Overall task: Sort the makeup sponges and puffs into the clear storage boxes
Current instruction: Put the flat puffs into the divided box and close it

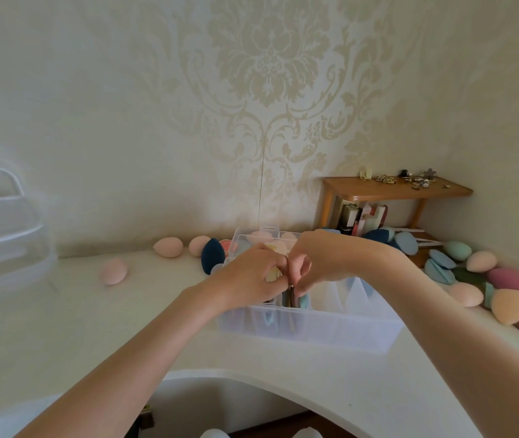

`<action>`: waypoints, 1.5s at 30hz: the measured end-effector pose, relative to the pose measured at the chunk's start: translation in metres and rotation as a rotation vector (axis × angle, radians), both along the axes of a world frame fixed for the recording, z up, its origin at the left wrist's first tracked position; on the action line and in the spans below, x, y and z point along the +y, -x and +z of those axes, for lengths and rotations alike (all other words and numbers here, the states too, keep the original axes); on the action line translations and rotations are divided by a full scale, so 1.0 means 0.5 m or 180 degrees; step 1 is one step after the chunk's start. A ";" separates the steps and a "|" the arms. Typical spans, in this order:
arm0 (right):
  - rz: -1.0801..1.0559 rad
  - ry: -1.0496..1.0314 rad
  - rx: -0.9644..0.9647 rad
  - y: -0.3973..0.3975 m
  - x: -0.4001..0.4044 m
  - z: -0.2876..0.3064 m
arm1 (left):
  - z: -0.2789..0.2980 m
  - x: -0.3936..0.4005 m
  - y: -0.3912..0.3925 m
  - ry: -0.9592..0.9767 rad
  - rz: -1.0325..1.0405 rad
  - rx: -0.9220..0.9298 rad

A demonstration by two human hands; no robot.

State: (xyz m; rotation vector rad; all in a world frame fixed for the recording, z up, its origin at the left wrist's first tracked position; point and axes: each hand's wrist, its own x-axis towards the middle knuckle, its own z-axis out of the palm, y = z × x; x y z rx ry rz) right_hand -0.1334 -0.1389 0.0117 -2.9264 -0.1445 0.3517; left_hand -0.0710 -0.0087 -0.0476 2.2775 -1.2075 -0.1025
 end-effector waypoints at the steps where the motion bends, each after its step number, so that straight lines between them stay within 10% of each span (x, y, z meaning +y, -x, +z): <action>1: 0.0004 0.0015 -0.0035 -0.003 -0.003 -0.004 | -0.001 0.000 0.000 0.0012 0.0001 0.0007; 12: -0.0091 0.0085 0.0015 -0.006 -0.002 -0.027 | 0.026 0.030 -0.026 0.0608 0.0218 0.0083; 25: 0.0102 0.0357 0.0009 -0.026 0.009 0.028 | 0.032 0.070 -0.031 -0.0300 -0.0253 0.0477; 33: 0.0118 -0.0097 -0.0937 -0.182 0.069 0.046 | 0.042 0.105 -0.149 0.0317 0.0981 0.0116; 45: 0.0334 0.1091 0.0112 -0.374 0.128 -0.099 | -0.029 0.127 -0.195 -0.0367 0.0805 -0.0033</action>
